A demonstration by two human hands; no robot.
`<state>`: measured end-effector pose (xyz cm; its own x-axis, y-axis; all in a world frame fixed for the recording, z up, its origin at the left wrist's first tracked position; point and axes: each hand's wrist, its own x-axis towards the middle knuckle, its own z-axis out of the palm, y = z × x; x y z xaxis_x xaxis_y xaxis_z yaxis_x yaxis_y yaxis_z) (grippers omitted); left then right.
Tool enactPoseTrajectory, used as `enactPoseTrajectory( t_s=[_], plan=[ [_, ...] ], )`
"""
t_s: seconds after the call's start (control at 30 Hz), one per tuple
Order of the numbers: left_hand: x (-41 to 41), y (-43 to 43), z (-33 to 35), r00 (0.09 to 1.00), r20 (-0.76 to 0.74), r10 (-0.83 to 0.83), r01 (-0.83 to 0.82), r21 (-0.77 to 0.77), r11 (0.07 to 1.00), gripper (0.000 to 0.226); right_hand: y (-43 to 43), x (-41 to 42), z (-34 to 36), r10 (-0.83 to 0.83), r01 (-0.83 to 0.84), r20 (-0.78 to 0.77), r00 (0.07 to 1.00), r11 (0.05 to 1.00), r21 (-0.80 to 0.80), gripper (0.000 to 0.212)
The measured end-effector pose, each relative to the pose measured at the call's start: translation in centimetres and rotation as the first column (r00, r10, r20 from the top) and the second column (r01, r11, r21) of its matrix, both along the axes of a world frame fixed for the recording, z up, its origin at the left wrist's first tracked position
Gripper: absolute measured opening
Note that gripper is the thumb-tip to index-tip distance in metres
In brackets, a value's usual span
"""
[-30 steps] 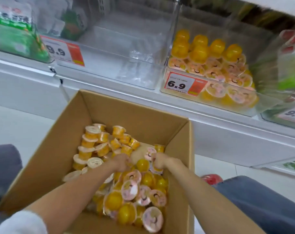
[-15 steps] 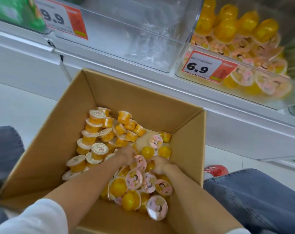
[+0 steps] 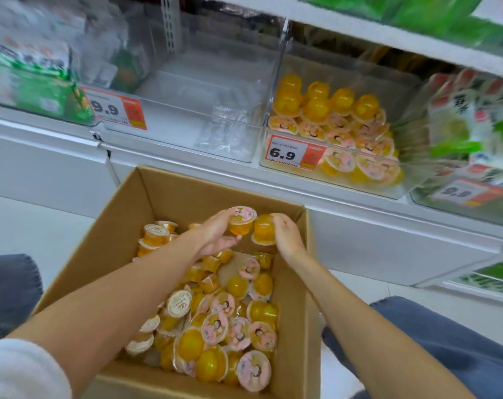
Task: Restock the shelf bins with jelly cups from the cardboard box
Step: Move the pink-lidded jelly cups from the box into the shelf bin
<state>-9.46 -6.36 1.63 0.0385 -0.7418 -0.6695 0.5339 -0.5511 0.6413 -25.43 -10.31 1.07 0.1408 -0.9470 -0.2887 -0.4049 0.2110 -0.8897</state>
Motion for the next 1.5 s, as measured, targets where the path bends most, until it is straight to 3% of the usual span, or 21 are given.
enactPoseTrajectory(
  t_s=[0.1,0.2,0.3,0.4,0.53,0.57,0.63,0.7,0.8,0.93,1.07,1.17,1.23,1.3,1.43,1.5],
  plan=[
    [-0.9,-1.0,4.8,0.998,-0.060,-0.035,0.029,-0.108,0.994,0.033,-0.4,-0.9,4.5,-0.020,0.029,0.163,0.986,0.998,-0.050,0.013],
    [-1.9,-1.8,9.4,0.996,0.016,-0.083,0.084,-0.230,0.970,0.037,-0.6,-1.8,8.2,0.000,0.027,0.213,0.977,0.992,-0.124,0.036],
    [-3.2,-2.6,13.4,0.992,0.119,-0.052,0.092,-0.355,0.930,0.038,-1.2,-2.6,11.9,-0.017,0.078,0.235,0.972,0.965,-0.251,0.045],
    [-4.5,-4.2,16.9,0.973,0.230,-0.016,0.122,-0.454,0.883,0.032,-2.8,-3.8,15.0,-0.063,0.137,0.176,0.982,0.883,-0.449,0.045],
    [-6.7,-8.0,20.6,0.924,0.374,0.084,0.145,-0.542,0.828,0.026,-6.2,-6.4,17.8,-0.206,0.132,-0.063,0.976,0.802,-0.582,0.057],
    [-7.2,-9.5,20.9,0.888,0.444,0.115,0.168,-0.549,0.819,0.025,-7.2,-7.3,18.1,-0.255,0.126,-0.134,0.958,0.788,-0.603,0.058],
    [-8.3,-12.5,20.9,0.718,0.666,0.202,0.277,-0.540,0.795,0.030,-9.8,-8.9,18.2,-0.343,0.114,-0.229,0.911,0.743,-0.660,0.061],
    [-9.4,-15.2,20.4,0.522,0.807,0.277,0.402,-0.518,0.755,0.039,-12.7,-10.1,18.2,-0.377,0.133,-0.243,0.894,0.740,-0.659,0.062],
    [-11.1,-19.4,18.9,0.296,0.915,0.276,0.590,-0.402,0.700,0.044,-16.9,-11.2,18.3,-0.390,0.204,-0.209,0.897,0.783,-0.588,0.063],
    [-12.5,-24.5,16.5,0.057,0.972,0.230,0.722,-0.199,0.662,0.046,-20.6,-12.0,18.1,-0.333,0.218,-0.132,0.934,0.821,-0.527,0.073],
    [-12.5,-27.6,14.5,-0.108,0.965,0.239,0.786,-0.065,0.615,0.048,-23.3,-12.2,16.0,-0.264,0.105,-0.239,0.935,0.846,-0.523,0.048],
    [-12.2,-28.2,13.9,-0.267,0.924,0.273,0.812,0.063,0.581,0.050,-24.8,-12.2,14.7,-0.191,0.019,-0.333,0.923,0.889,-0.457,0.042],
    [-11.9,-28.4,13.9,-0.329,0.897,0.295,0.791,0.091,0.606,0.055,-25.0,-12.0,14.6,-0.172,-0.058,-0.448,0.877,0.888,-0.456,0.045],
    [-11.5,-28.5,13.9,-0.328,0.907,0.263,0.753,0.082,0.653,0.060,-24.9,-12.0,14.8,-0.237,-0.094,-0.562,0.792,0.863,-0.496,0.050],
    [-11.4,-28.2,14.2,-0.286,0.945,0.157,0.675,0.082,0.734,0.059,-25.0,-12.3,14.5,-0.215,-0.050,-0.491,0.844,0.881,-0.471,0.054],
    [-11.5,-28.0,14.5,-0.316,0.936,0.154,0.651,0.096,0.753,0.060,-24.8,-12.6,14.4,-0.218,-0.051,-0.495,0.841,0.879,-0.474,0.056]
  ],
)
